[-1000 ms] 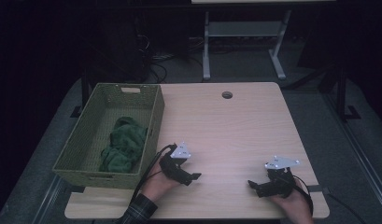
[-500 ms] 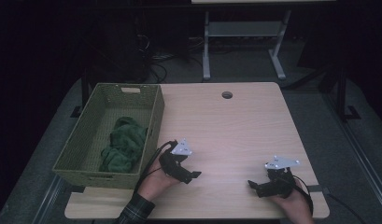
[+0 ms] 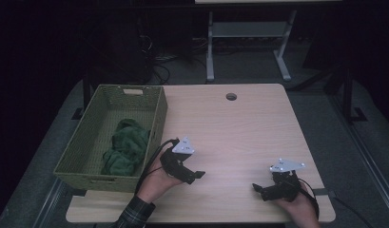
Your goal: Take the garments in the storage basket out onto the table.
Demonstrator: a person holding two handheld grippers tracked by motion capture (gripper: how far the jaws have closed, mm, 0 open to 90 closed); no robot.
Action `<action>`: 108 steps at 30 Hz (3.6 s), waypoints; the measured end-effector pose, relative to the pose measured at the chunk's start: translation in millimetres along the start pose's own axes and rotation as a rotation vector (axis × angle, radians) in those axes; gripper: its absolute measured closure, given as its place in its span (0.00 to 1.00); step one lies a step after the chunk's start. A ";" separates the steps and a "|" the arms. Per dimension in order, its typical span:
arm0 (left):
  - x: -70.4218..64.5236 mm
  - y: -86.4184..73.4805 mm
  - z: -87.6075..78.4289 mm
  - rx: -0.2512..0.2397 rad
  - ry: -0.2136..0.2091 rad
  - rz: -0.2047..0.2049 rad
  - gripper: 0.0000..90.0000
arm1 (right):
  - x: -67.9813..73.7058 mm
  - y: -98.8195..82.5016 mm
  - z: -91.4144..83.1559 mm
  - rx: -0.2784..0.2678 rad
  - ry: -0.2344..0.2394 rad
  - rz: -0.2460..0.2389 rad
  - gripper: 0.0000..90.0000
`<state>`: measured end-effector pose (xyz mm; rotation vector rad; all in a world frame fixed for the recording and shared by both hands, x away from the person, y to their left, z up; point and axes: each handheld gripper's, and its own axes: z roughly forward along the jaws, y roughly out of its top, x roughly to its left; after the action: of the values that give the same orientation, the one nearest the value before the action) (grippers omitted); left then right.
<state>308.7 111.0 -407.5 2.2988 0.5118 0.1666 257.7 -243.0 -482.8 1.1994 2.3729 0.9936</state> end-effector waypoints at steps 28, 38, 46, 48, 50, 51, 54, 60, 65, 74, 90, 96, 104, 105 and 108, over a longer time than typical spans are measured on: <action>24.0 22.8 -53.6 -0.043 0.057 -0.013 0.18 | -0.2 0.1 0.1 -0.001 0.000 -0.003 0.00; 43.1 16.1 -75.4 -0.061 0.089 -0.058 0.18 | -0.3 0.0 0.0 -0.001 -0.001 -0.004 0.00; 58.5 7.7 -87.8 -0.060 0.096 -0.086 0.26 | -0.6 0.0 0.2 -0.004 -0.002 -0.008 0.00; 62.0 4.6 -90.6 -0.064 0.109 -0.096 0.26 | -0.5 0.0 0.3 -0.004 -0.001 -0.007 0.00; 66.1 1.4 -95.0 -0.061 0.120 -0.097 0.29 | -0.6 0.0 0.2 -0.004 -0.001 -0.008 0.00; 68.0 0.1 -97.4 -0.064 0.124 -0.106 0.31 | -0.5 0.0 0.2 -0.003 -0.001 -0.007 0.00; 73.6 -5.3 -106.5 -0.068 0.143 -0.121 0.35 | -1.0 0.0 0.2 -0.004 -0.004 -0.007 0.00; 84.5 -18.4 -120.9 -0.068 0.183 -0.155 0.46 | -1.0 0.0 0.2 -0.004 -0.006 -0.003 0.00; 89.8 -28.1 -128.9 -0.048 0.220 -0.160 0.54 | -1.1 0.0 0.2 -0.004 -0.007 -0.003 0.00; 103.1 -54.6 -135.8 0.019 0.263 -0.196 0.63 | -1.1 0.0 0.2 -0.004 -0.007 -0.002 0.00; 114.0 -74.9 -116.4 0.126 0.251 -0.214 0.66 | -1.0 0.0 0.2 -0.004 -0.007 -0.002 0.00; 118.5 -80.8 -104.7 0.186 0.242 -0.218 0.63 | -1.0 0.0 0.2 -0.004 -0.007 -0.002 0.00; 123.8 -89.3 -89.1 0.270 0.209 -0.251 0.53 | -1.0 0.0 0.2 -0.004 -0.007 -0.001 0.00; 124.8 -90.0 -88.2 0.279 0.201 -0.251 0.52 | -1.1 0.0 0.2 -0.004 -0.007 -0.002 0.00; 125.9 -91.2 -86.3 0.291 0.186 -0.263 0.49 | -1.0 0.0 0.2 -0.004 -0.007 -0.002 0.00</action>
<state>371.8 277.0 -416.2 2.4797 0.9840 0.1871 258.4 -243.7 -483.0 1.1975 2.3648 0.9914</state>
